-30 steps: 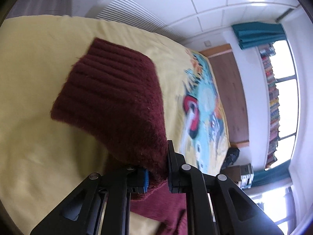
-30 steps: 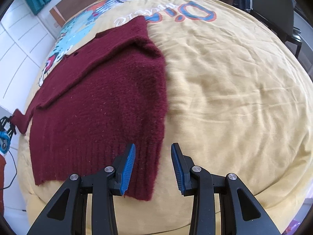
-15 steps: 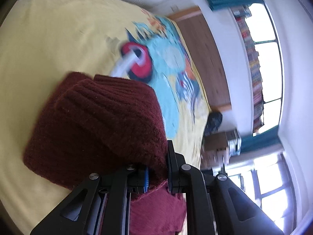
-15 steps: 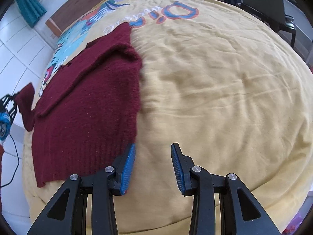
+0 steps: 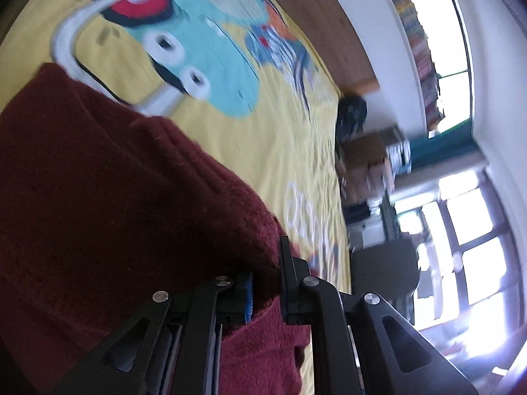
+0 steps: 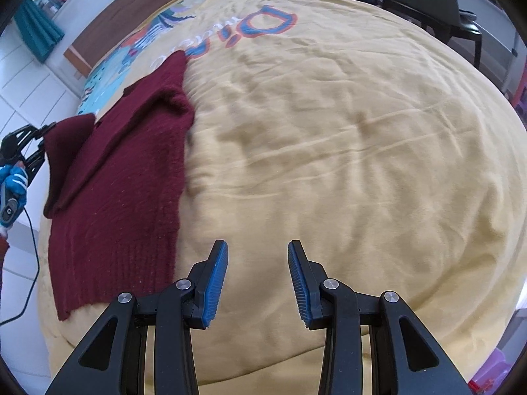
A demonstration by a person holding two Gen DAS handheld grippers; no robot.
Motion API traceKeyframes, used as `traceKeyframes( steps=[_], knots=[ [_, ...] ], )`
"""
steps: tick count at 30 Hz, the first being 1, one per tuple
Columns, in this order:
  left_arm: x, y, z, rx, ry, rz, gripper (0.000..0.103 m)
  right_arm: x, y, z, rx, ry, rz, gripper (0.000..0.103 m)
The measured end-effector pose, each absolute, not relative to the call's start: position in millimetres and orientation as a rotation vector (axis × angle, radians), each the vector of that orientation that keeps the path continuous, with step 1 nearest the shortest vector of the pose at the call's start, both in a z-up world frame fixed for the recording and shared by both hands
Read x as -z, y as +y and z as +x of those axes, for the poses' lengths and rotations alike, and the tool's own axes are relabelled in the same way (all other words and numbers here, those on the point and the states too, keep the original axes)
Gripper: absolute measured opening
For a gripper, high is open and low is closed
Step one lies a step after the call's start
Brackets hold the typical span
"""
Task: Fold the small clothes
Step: 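Lift the sleeve with the left gripper, fold it over the body, open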
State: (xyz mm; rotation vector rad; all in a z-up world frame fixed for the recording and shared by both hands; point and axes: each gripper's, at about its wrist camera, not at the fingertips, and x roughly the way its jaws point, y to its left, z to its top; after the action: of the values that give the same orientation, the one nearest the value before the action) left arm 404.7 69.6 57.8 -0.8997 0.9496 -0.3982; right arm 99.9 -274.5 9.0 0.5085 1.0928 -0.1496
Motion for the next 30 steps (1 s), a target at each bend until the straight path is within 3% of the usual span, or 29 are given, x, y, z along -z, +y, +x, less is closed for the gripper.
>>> traceKeyframes(
  steps=[7,23,30],
  knots=[
    [-49,-1,385,0.466,1.041,-0.744,0.009,-6,-285,95,0.155,1.089,0.532,0.039],
    [-17,-88,304,0.486,1.148,-0.053,0.010,-3,-288,96,0.137,1.080,0.548,0.039],
    [-17,-95,278,0.569,1.145,-0.050,0.035,-4,-288,95,0.135,1.073,0.550,0.039]
  ],
)
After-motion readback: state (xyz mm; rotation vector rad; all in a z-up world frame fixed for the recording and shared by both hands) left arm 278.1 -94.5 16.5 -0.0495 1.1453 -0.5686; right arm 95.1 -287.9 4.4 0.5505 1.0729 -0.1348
